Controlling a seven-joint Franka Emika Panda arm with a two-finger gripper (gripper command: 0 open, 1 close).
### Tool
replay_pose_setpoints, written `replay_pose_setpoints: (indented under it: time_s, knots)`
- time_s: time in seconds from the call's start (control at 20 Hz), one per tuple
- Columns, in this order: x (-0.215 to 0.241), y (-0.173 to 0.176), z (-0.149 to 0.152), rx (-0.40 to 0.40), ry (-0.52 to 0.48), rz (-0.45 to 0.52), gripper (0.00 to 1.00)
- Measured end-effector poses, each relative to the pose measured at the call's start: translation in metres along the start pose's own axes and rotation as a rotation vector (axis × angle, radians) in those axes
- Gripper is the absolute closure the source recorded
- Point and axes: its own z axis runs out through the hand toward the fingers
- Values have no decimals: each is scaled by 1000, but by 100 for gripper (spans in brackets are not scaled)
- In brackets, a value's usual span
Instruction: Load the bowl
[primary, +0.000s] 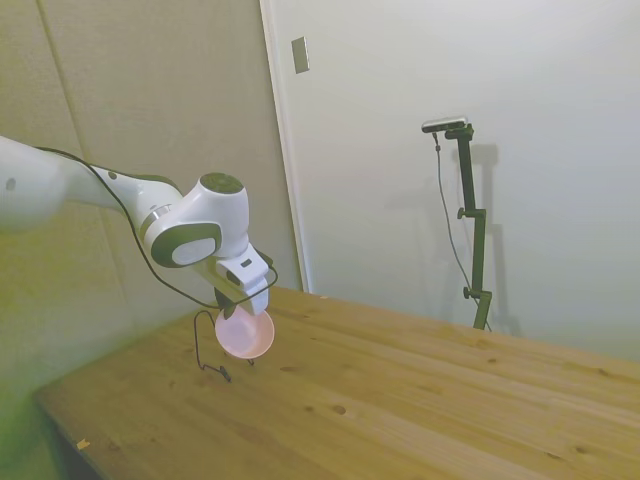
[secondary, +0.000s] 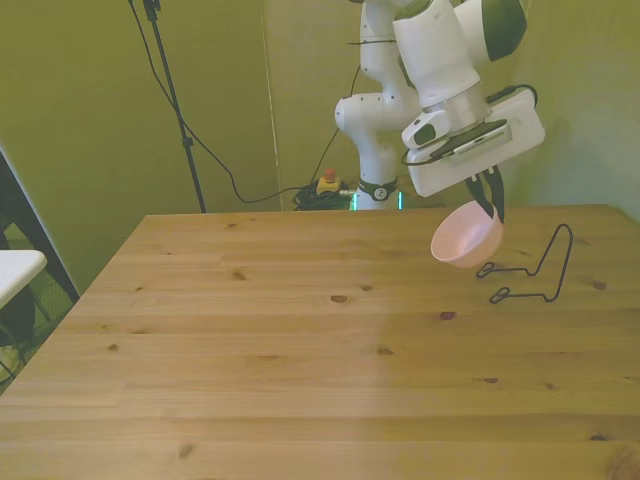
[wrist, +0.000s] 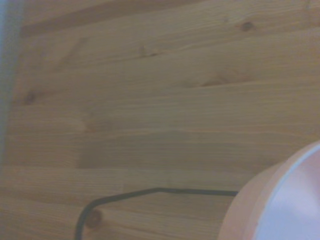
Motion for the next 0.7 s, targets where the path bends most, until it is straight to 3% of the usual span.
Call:
replay_pose_setpoints:
  time_s: [0.35, 0.7]
  knots:
    - [-4, 4, 30, 187, -133, -47, 100]
    - [-8, 7, 42, 229, -209, -85, 100]
